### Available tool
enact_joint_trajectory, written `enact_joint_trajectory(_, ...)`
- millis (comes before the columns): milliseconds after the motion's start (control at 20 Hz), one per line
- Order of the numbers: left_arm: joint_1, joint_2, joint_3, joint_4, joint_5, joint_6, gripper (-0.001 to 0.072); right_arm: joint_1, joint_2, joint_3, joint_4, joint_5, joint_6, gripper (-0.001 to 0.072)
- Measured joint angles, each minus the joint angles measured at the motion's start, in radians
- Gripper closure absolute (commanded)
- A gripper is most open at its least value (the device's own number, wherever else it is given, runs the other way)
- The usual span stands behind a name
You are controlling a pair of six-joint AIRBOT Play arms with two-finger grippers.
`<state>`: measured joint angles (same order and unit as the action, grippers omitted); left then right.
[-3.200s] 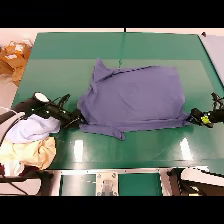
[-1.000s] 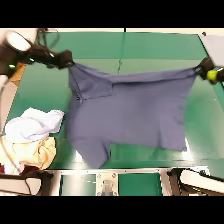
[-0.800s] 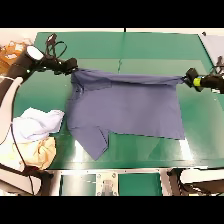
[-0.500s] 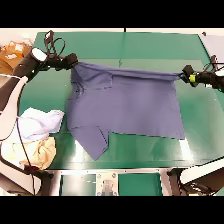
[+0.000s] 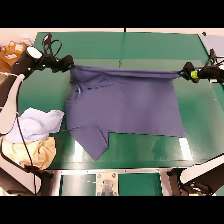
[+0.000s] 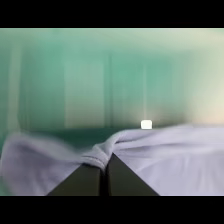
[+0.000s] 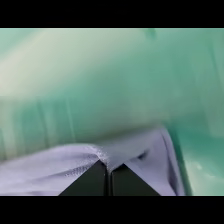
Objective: Fold the shirts.
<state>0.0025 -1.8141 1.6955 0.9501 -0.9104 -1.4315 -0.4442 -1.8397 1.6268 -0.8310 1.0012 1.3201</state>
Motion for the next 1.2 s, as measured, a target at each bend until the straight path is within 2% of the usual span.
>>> enact_joint_trajectory(300, 0.014, -0.004, -0.035, 0.091, -0.283, -0.001, 0.0689, -0.018, -0.002, -0.042, -0.174, 0.205, -0.007, 0.0698)
enact_joint_trajectory(650, 0.013, -0.004, -0.142, 0.111, -0.373, -0.012, 0.0688, -0.019, -0.002, -0.091, -0.253, 0.29, -0.007, 0.0689)
enact_joint_trajectory(700, 0.013, -0.004, -0.148, 0.11, -0.38, -0.017, 0.0686, -0.019, -0.002, -0.093, -0.255, 0.294, -0.004, 0.0584)
enact_joint_trajectory(750, 0.013, -0.004, -0.151, 0.104, -0.383, -0.02, 0.0572, -0.019, -0.002, -0.095, -0.261, 0.299, -0.002, 0.0486)
enact_joint_trajectory(800, 0.014, -0.004, -0.154, 0.091, -0.384, -0.022, 0.0207, -0.02, -0.002, -0.095, -0.262, 0.304, 0.002, 0.0419)
enact_joint_trajectory(850, 0.014, -0.004, -0.156, 0.074, -0.385, -0.023, 0.0091, -0.021, -0.002, -0.093, -0.265, 0.317, 0.007, 0.0412)
enact_joint_trajectory(950, 0.014, -0.002, -0.158, 0.031, -0.404, -0.027, 0.0098, -0.02, -0.001, -0.077, -0.295, 0.349, 0.039, 0.0421)
enact_joint_trajectory(1000, 0.013, -0.002, -0.156, 0.018, -0.428, -0.028, 0.0099, -0.021, 0.005, -0.066, -0.335, 0.375, 0.068, 0.0487)
enact_joint_trajectory(1050, 0.013, -0.001, -0.154, 0.01, -0.459, -0.035, 0.0202, -0.022, 0.016, -0.056, -0.377, 0.397, 0.1, 0.0621)
enact_joint_trajectory(1100, 0.014, 0.001, -0.152, 0.009, -0.5, -0.045, 0.0466, -0.024, 0.03, -0.05, -0.426, 0.423, 0.137, 0.0696)
enact_joint_trajectory(1150, 0.014, 0.002, -0.15, 0.01, -0.542, -0.054, 0.0691, -0.029, 0.047, -0.048, -0.471, 0.448, 0.169, 0.0697)
enact_joint_trajectory(1200, 0.014, 0.003, -0.15, 0.011, -0.588, -0.061, 0.0689, -0.032, 0.068, -0.05, -0.502, 0.47, 0.192, 0.0698)
